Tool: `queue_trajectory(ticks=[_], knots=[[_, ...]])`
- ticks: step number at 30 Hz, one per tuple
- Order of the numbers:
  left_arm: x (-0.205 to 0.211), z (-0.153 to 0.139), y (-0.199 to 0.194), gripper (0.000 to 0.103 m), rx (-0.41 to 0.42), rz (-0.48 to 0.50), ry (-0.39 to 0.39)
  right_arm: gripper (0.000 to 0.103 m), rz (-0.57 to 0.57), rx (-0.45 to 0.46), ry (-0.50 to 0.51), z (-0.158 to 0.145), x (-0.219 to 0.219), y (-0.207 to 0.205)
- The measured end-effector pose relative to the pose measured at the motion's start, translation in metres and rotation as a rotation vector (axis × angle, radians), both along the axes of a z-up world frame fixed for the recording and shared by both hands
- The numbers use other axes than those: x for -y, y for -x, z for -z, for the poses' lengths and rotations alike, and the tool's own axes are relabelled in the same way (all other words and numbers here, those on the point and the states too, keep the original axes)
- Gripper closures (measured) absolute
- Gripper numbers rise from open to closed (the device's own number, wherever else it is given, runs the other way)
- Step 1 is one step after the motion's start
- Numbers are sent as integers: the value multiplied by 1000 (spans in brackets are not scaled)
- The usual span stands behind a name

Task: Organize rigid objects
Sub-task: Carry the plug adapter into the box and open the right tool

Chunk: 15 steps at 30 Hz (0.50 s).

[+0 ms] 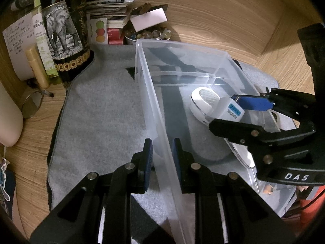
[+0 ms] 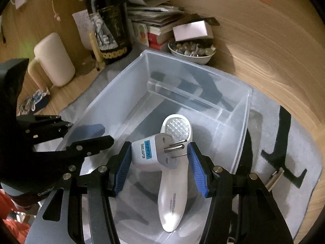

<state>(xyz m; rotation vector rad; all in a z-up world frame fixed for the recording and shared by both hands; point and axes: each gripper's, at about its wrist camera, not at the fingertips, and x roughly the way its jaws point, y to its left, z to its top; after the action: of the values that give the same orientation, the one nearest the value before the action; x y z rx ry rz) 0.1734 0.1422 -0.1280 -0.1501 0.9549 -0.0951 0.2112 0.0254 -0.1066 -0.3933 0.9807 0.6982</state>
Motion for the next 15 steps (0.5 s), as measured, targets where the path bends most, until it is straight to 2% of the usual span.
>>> queue_trajectory(ticks=[6, 10, 15], knots=[[1, 1, 0, 82, 0, -3, -3, 50, -6, 26, 21, -1, -3, 2], [1, 0, 0, 82, 1, -3, -6, 42, 7, 47, 15, -4, 0, 3], [3, 0, 0, 82, 4, -5, -13, 39, 17, 62, -4, -9, 3, 4]])
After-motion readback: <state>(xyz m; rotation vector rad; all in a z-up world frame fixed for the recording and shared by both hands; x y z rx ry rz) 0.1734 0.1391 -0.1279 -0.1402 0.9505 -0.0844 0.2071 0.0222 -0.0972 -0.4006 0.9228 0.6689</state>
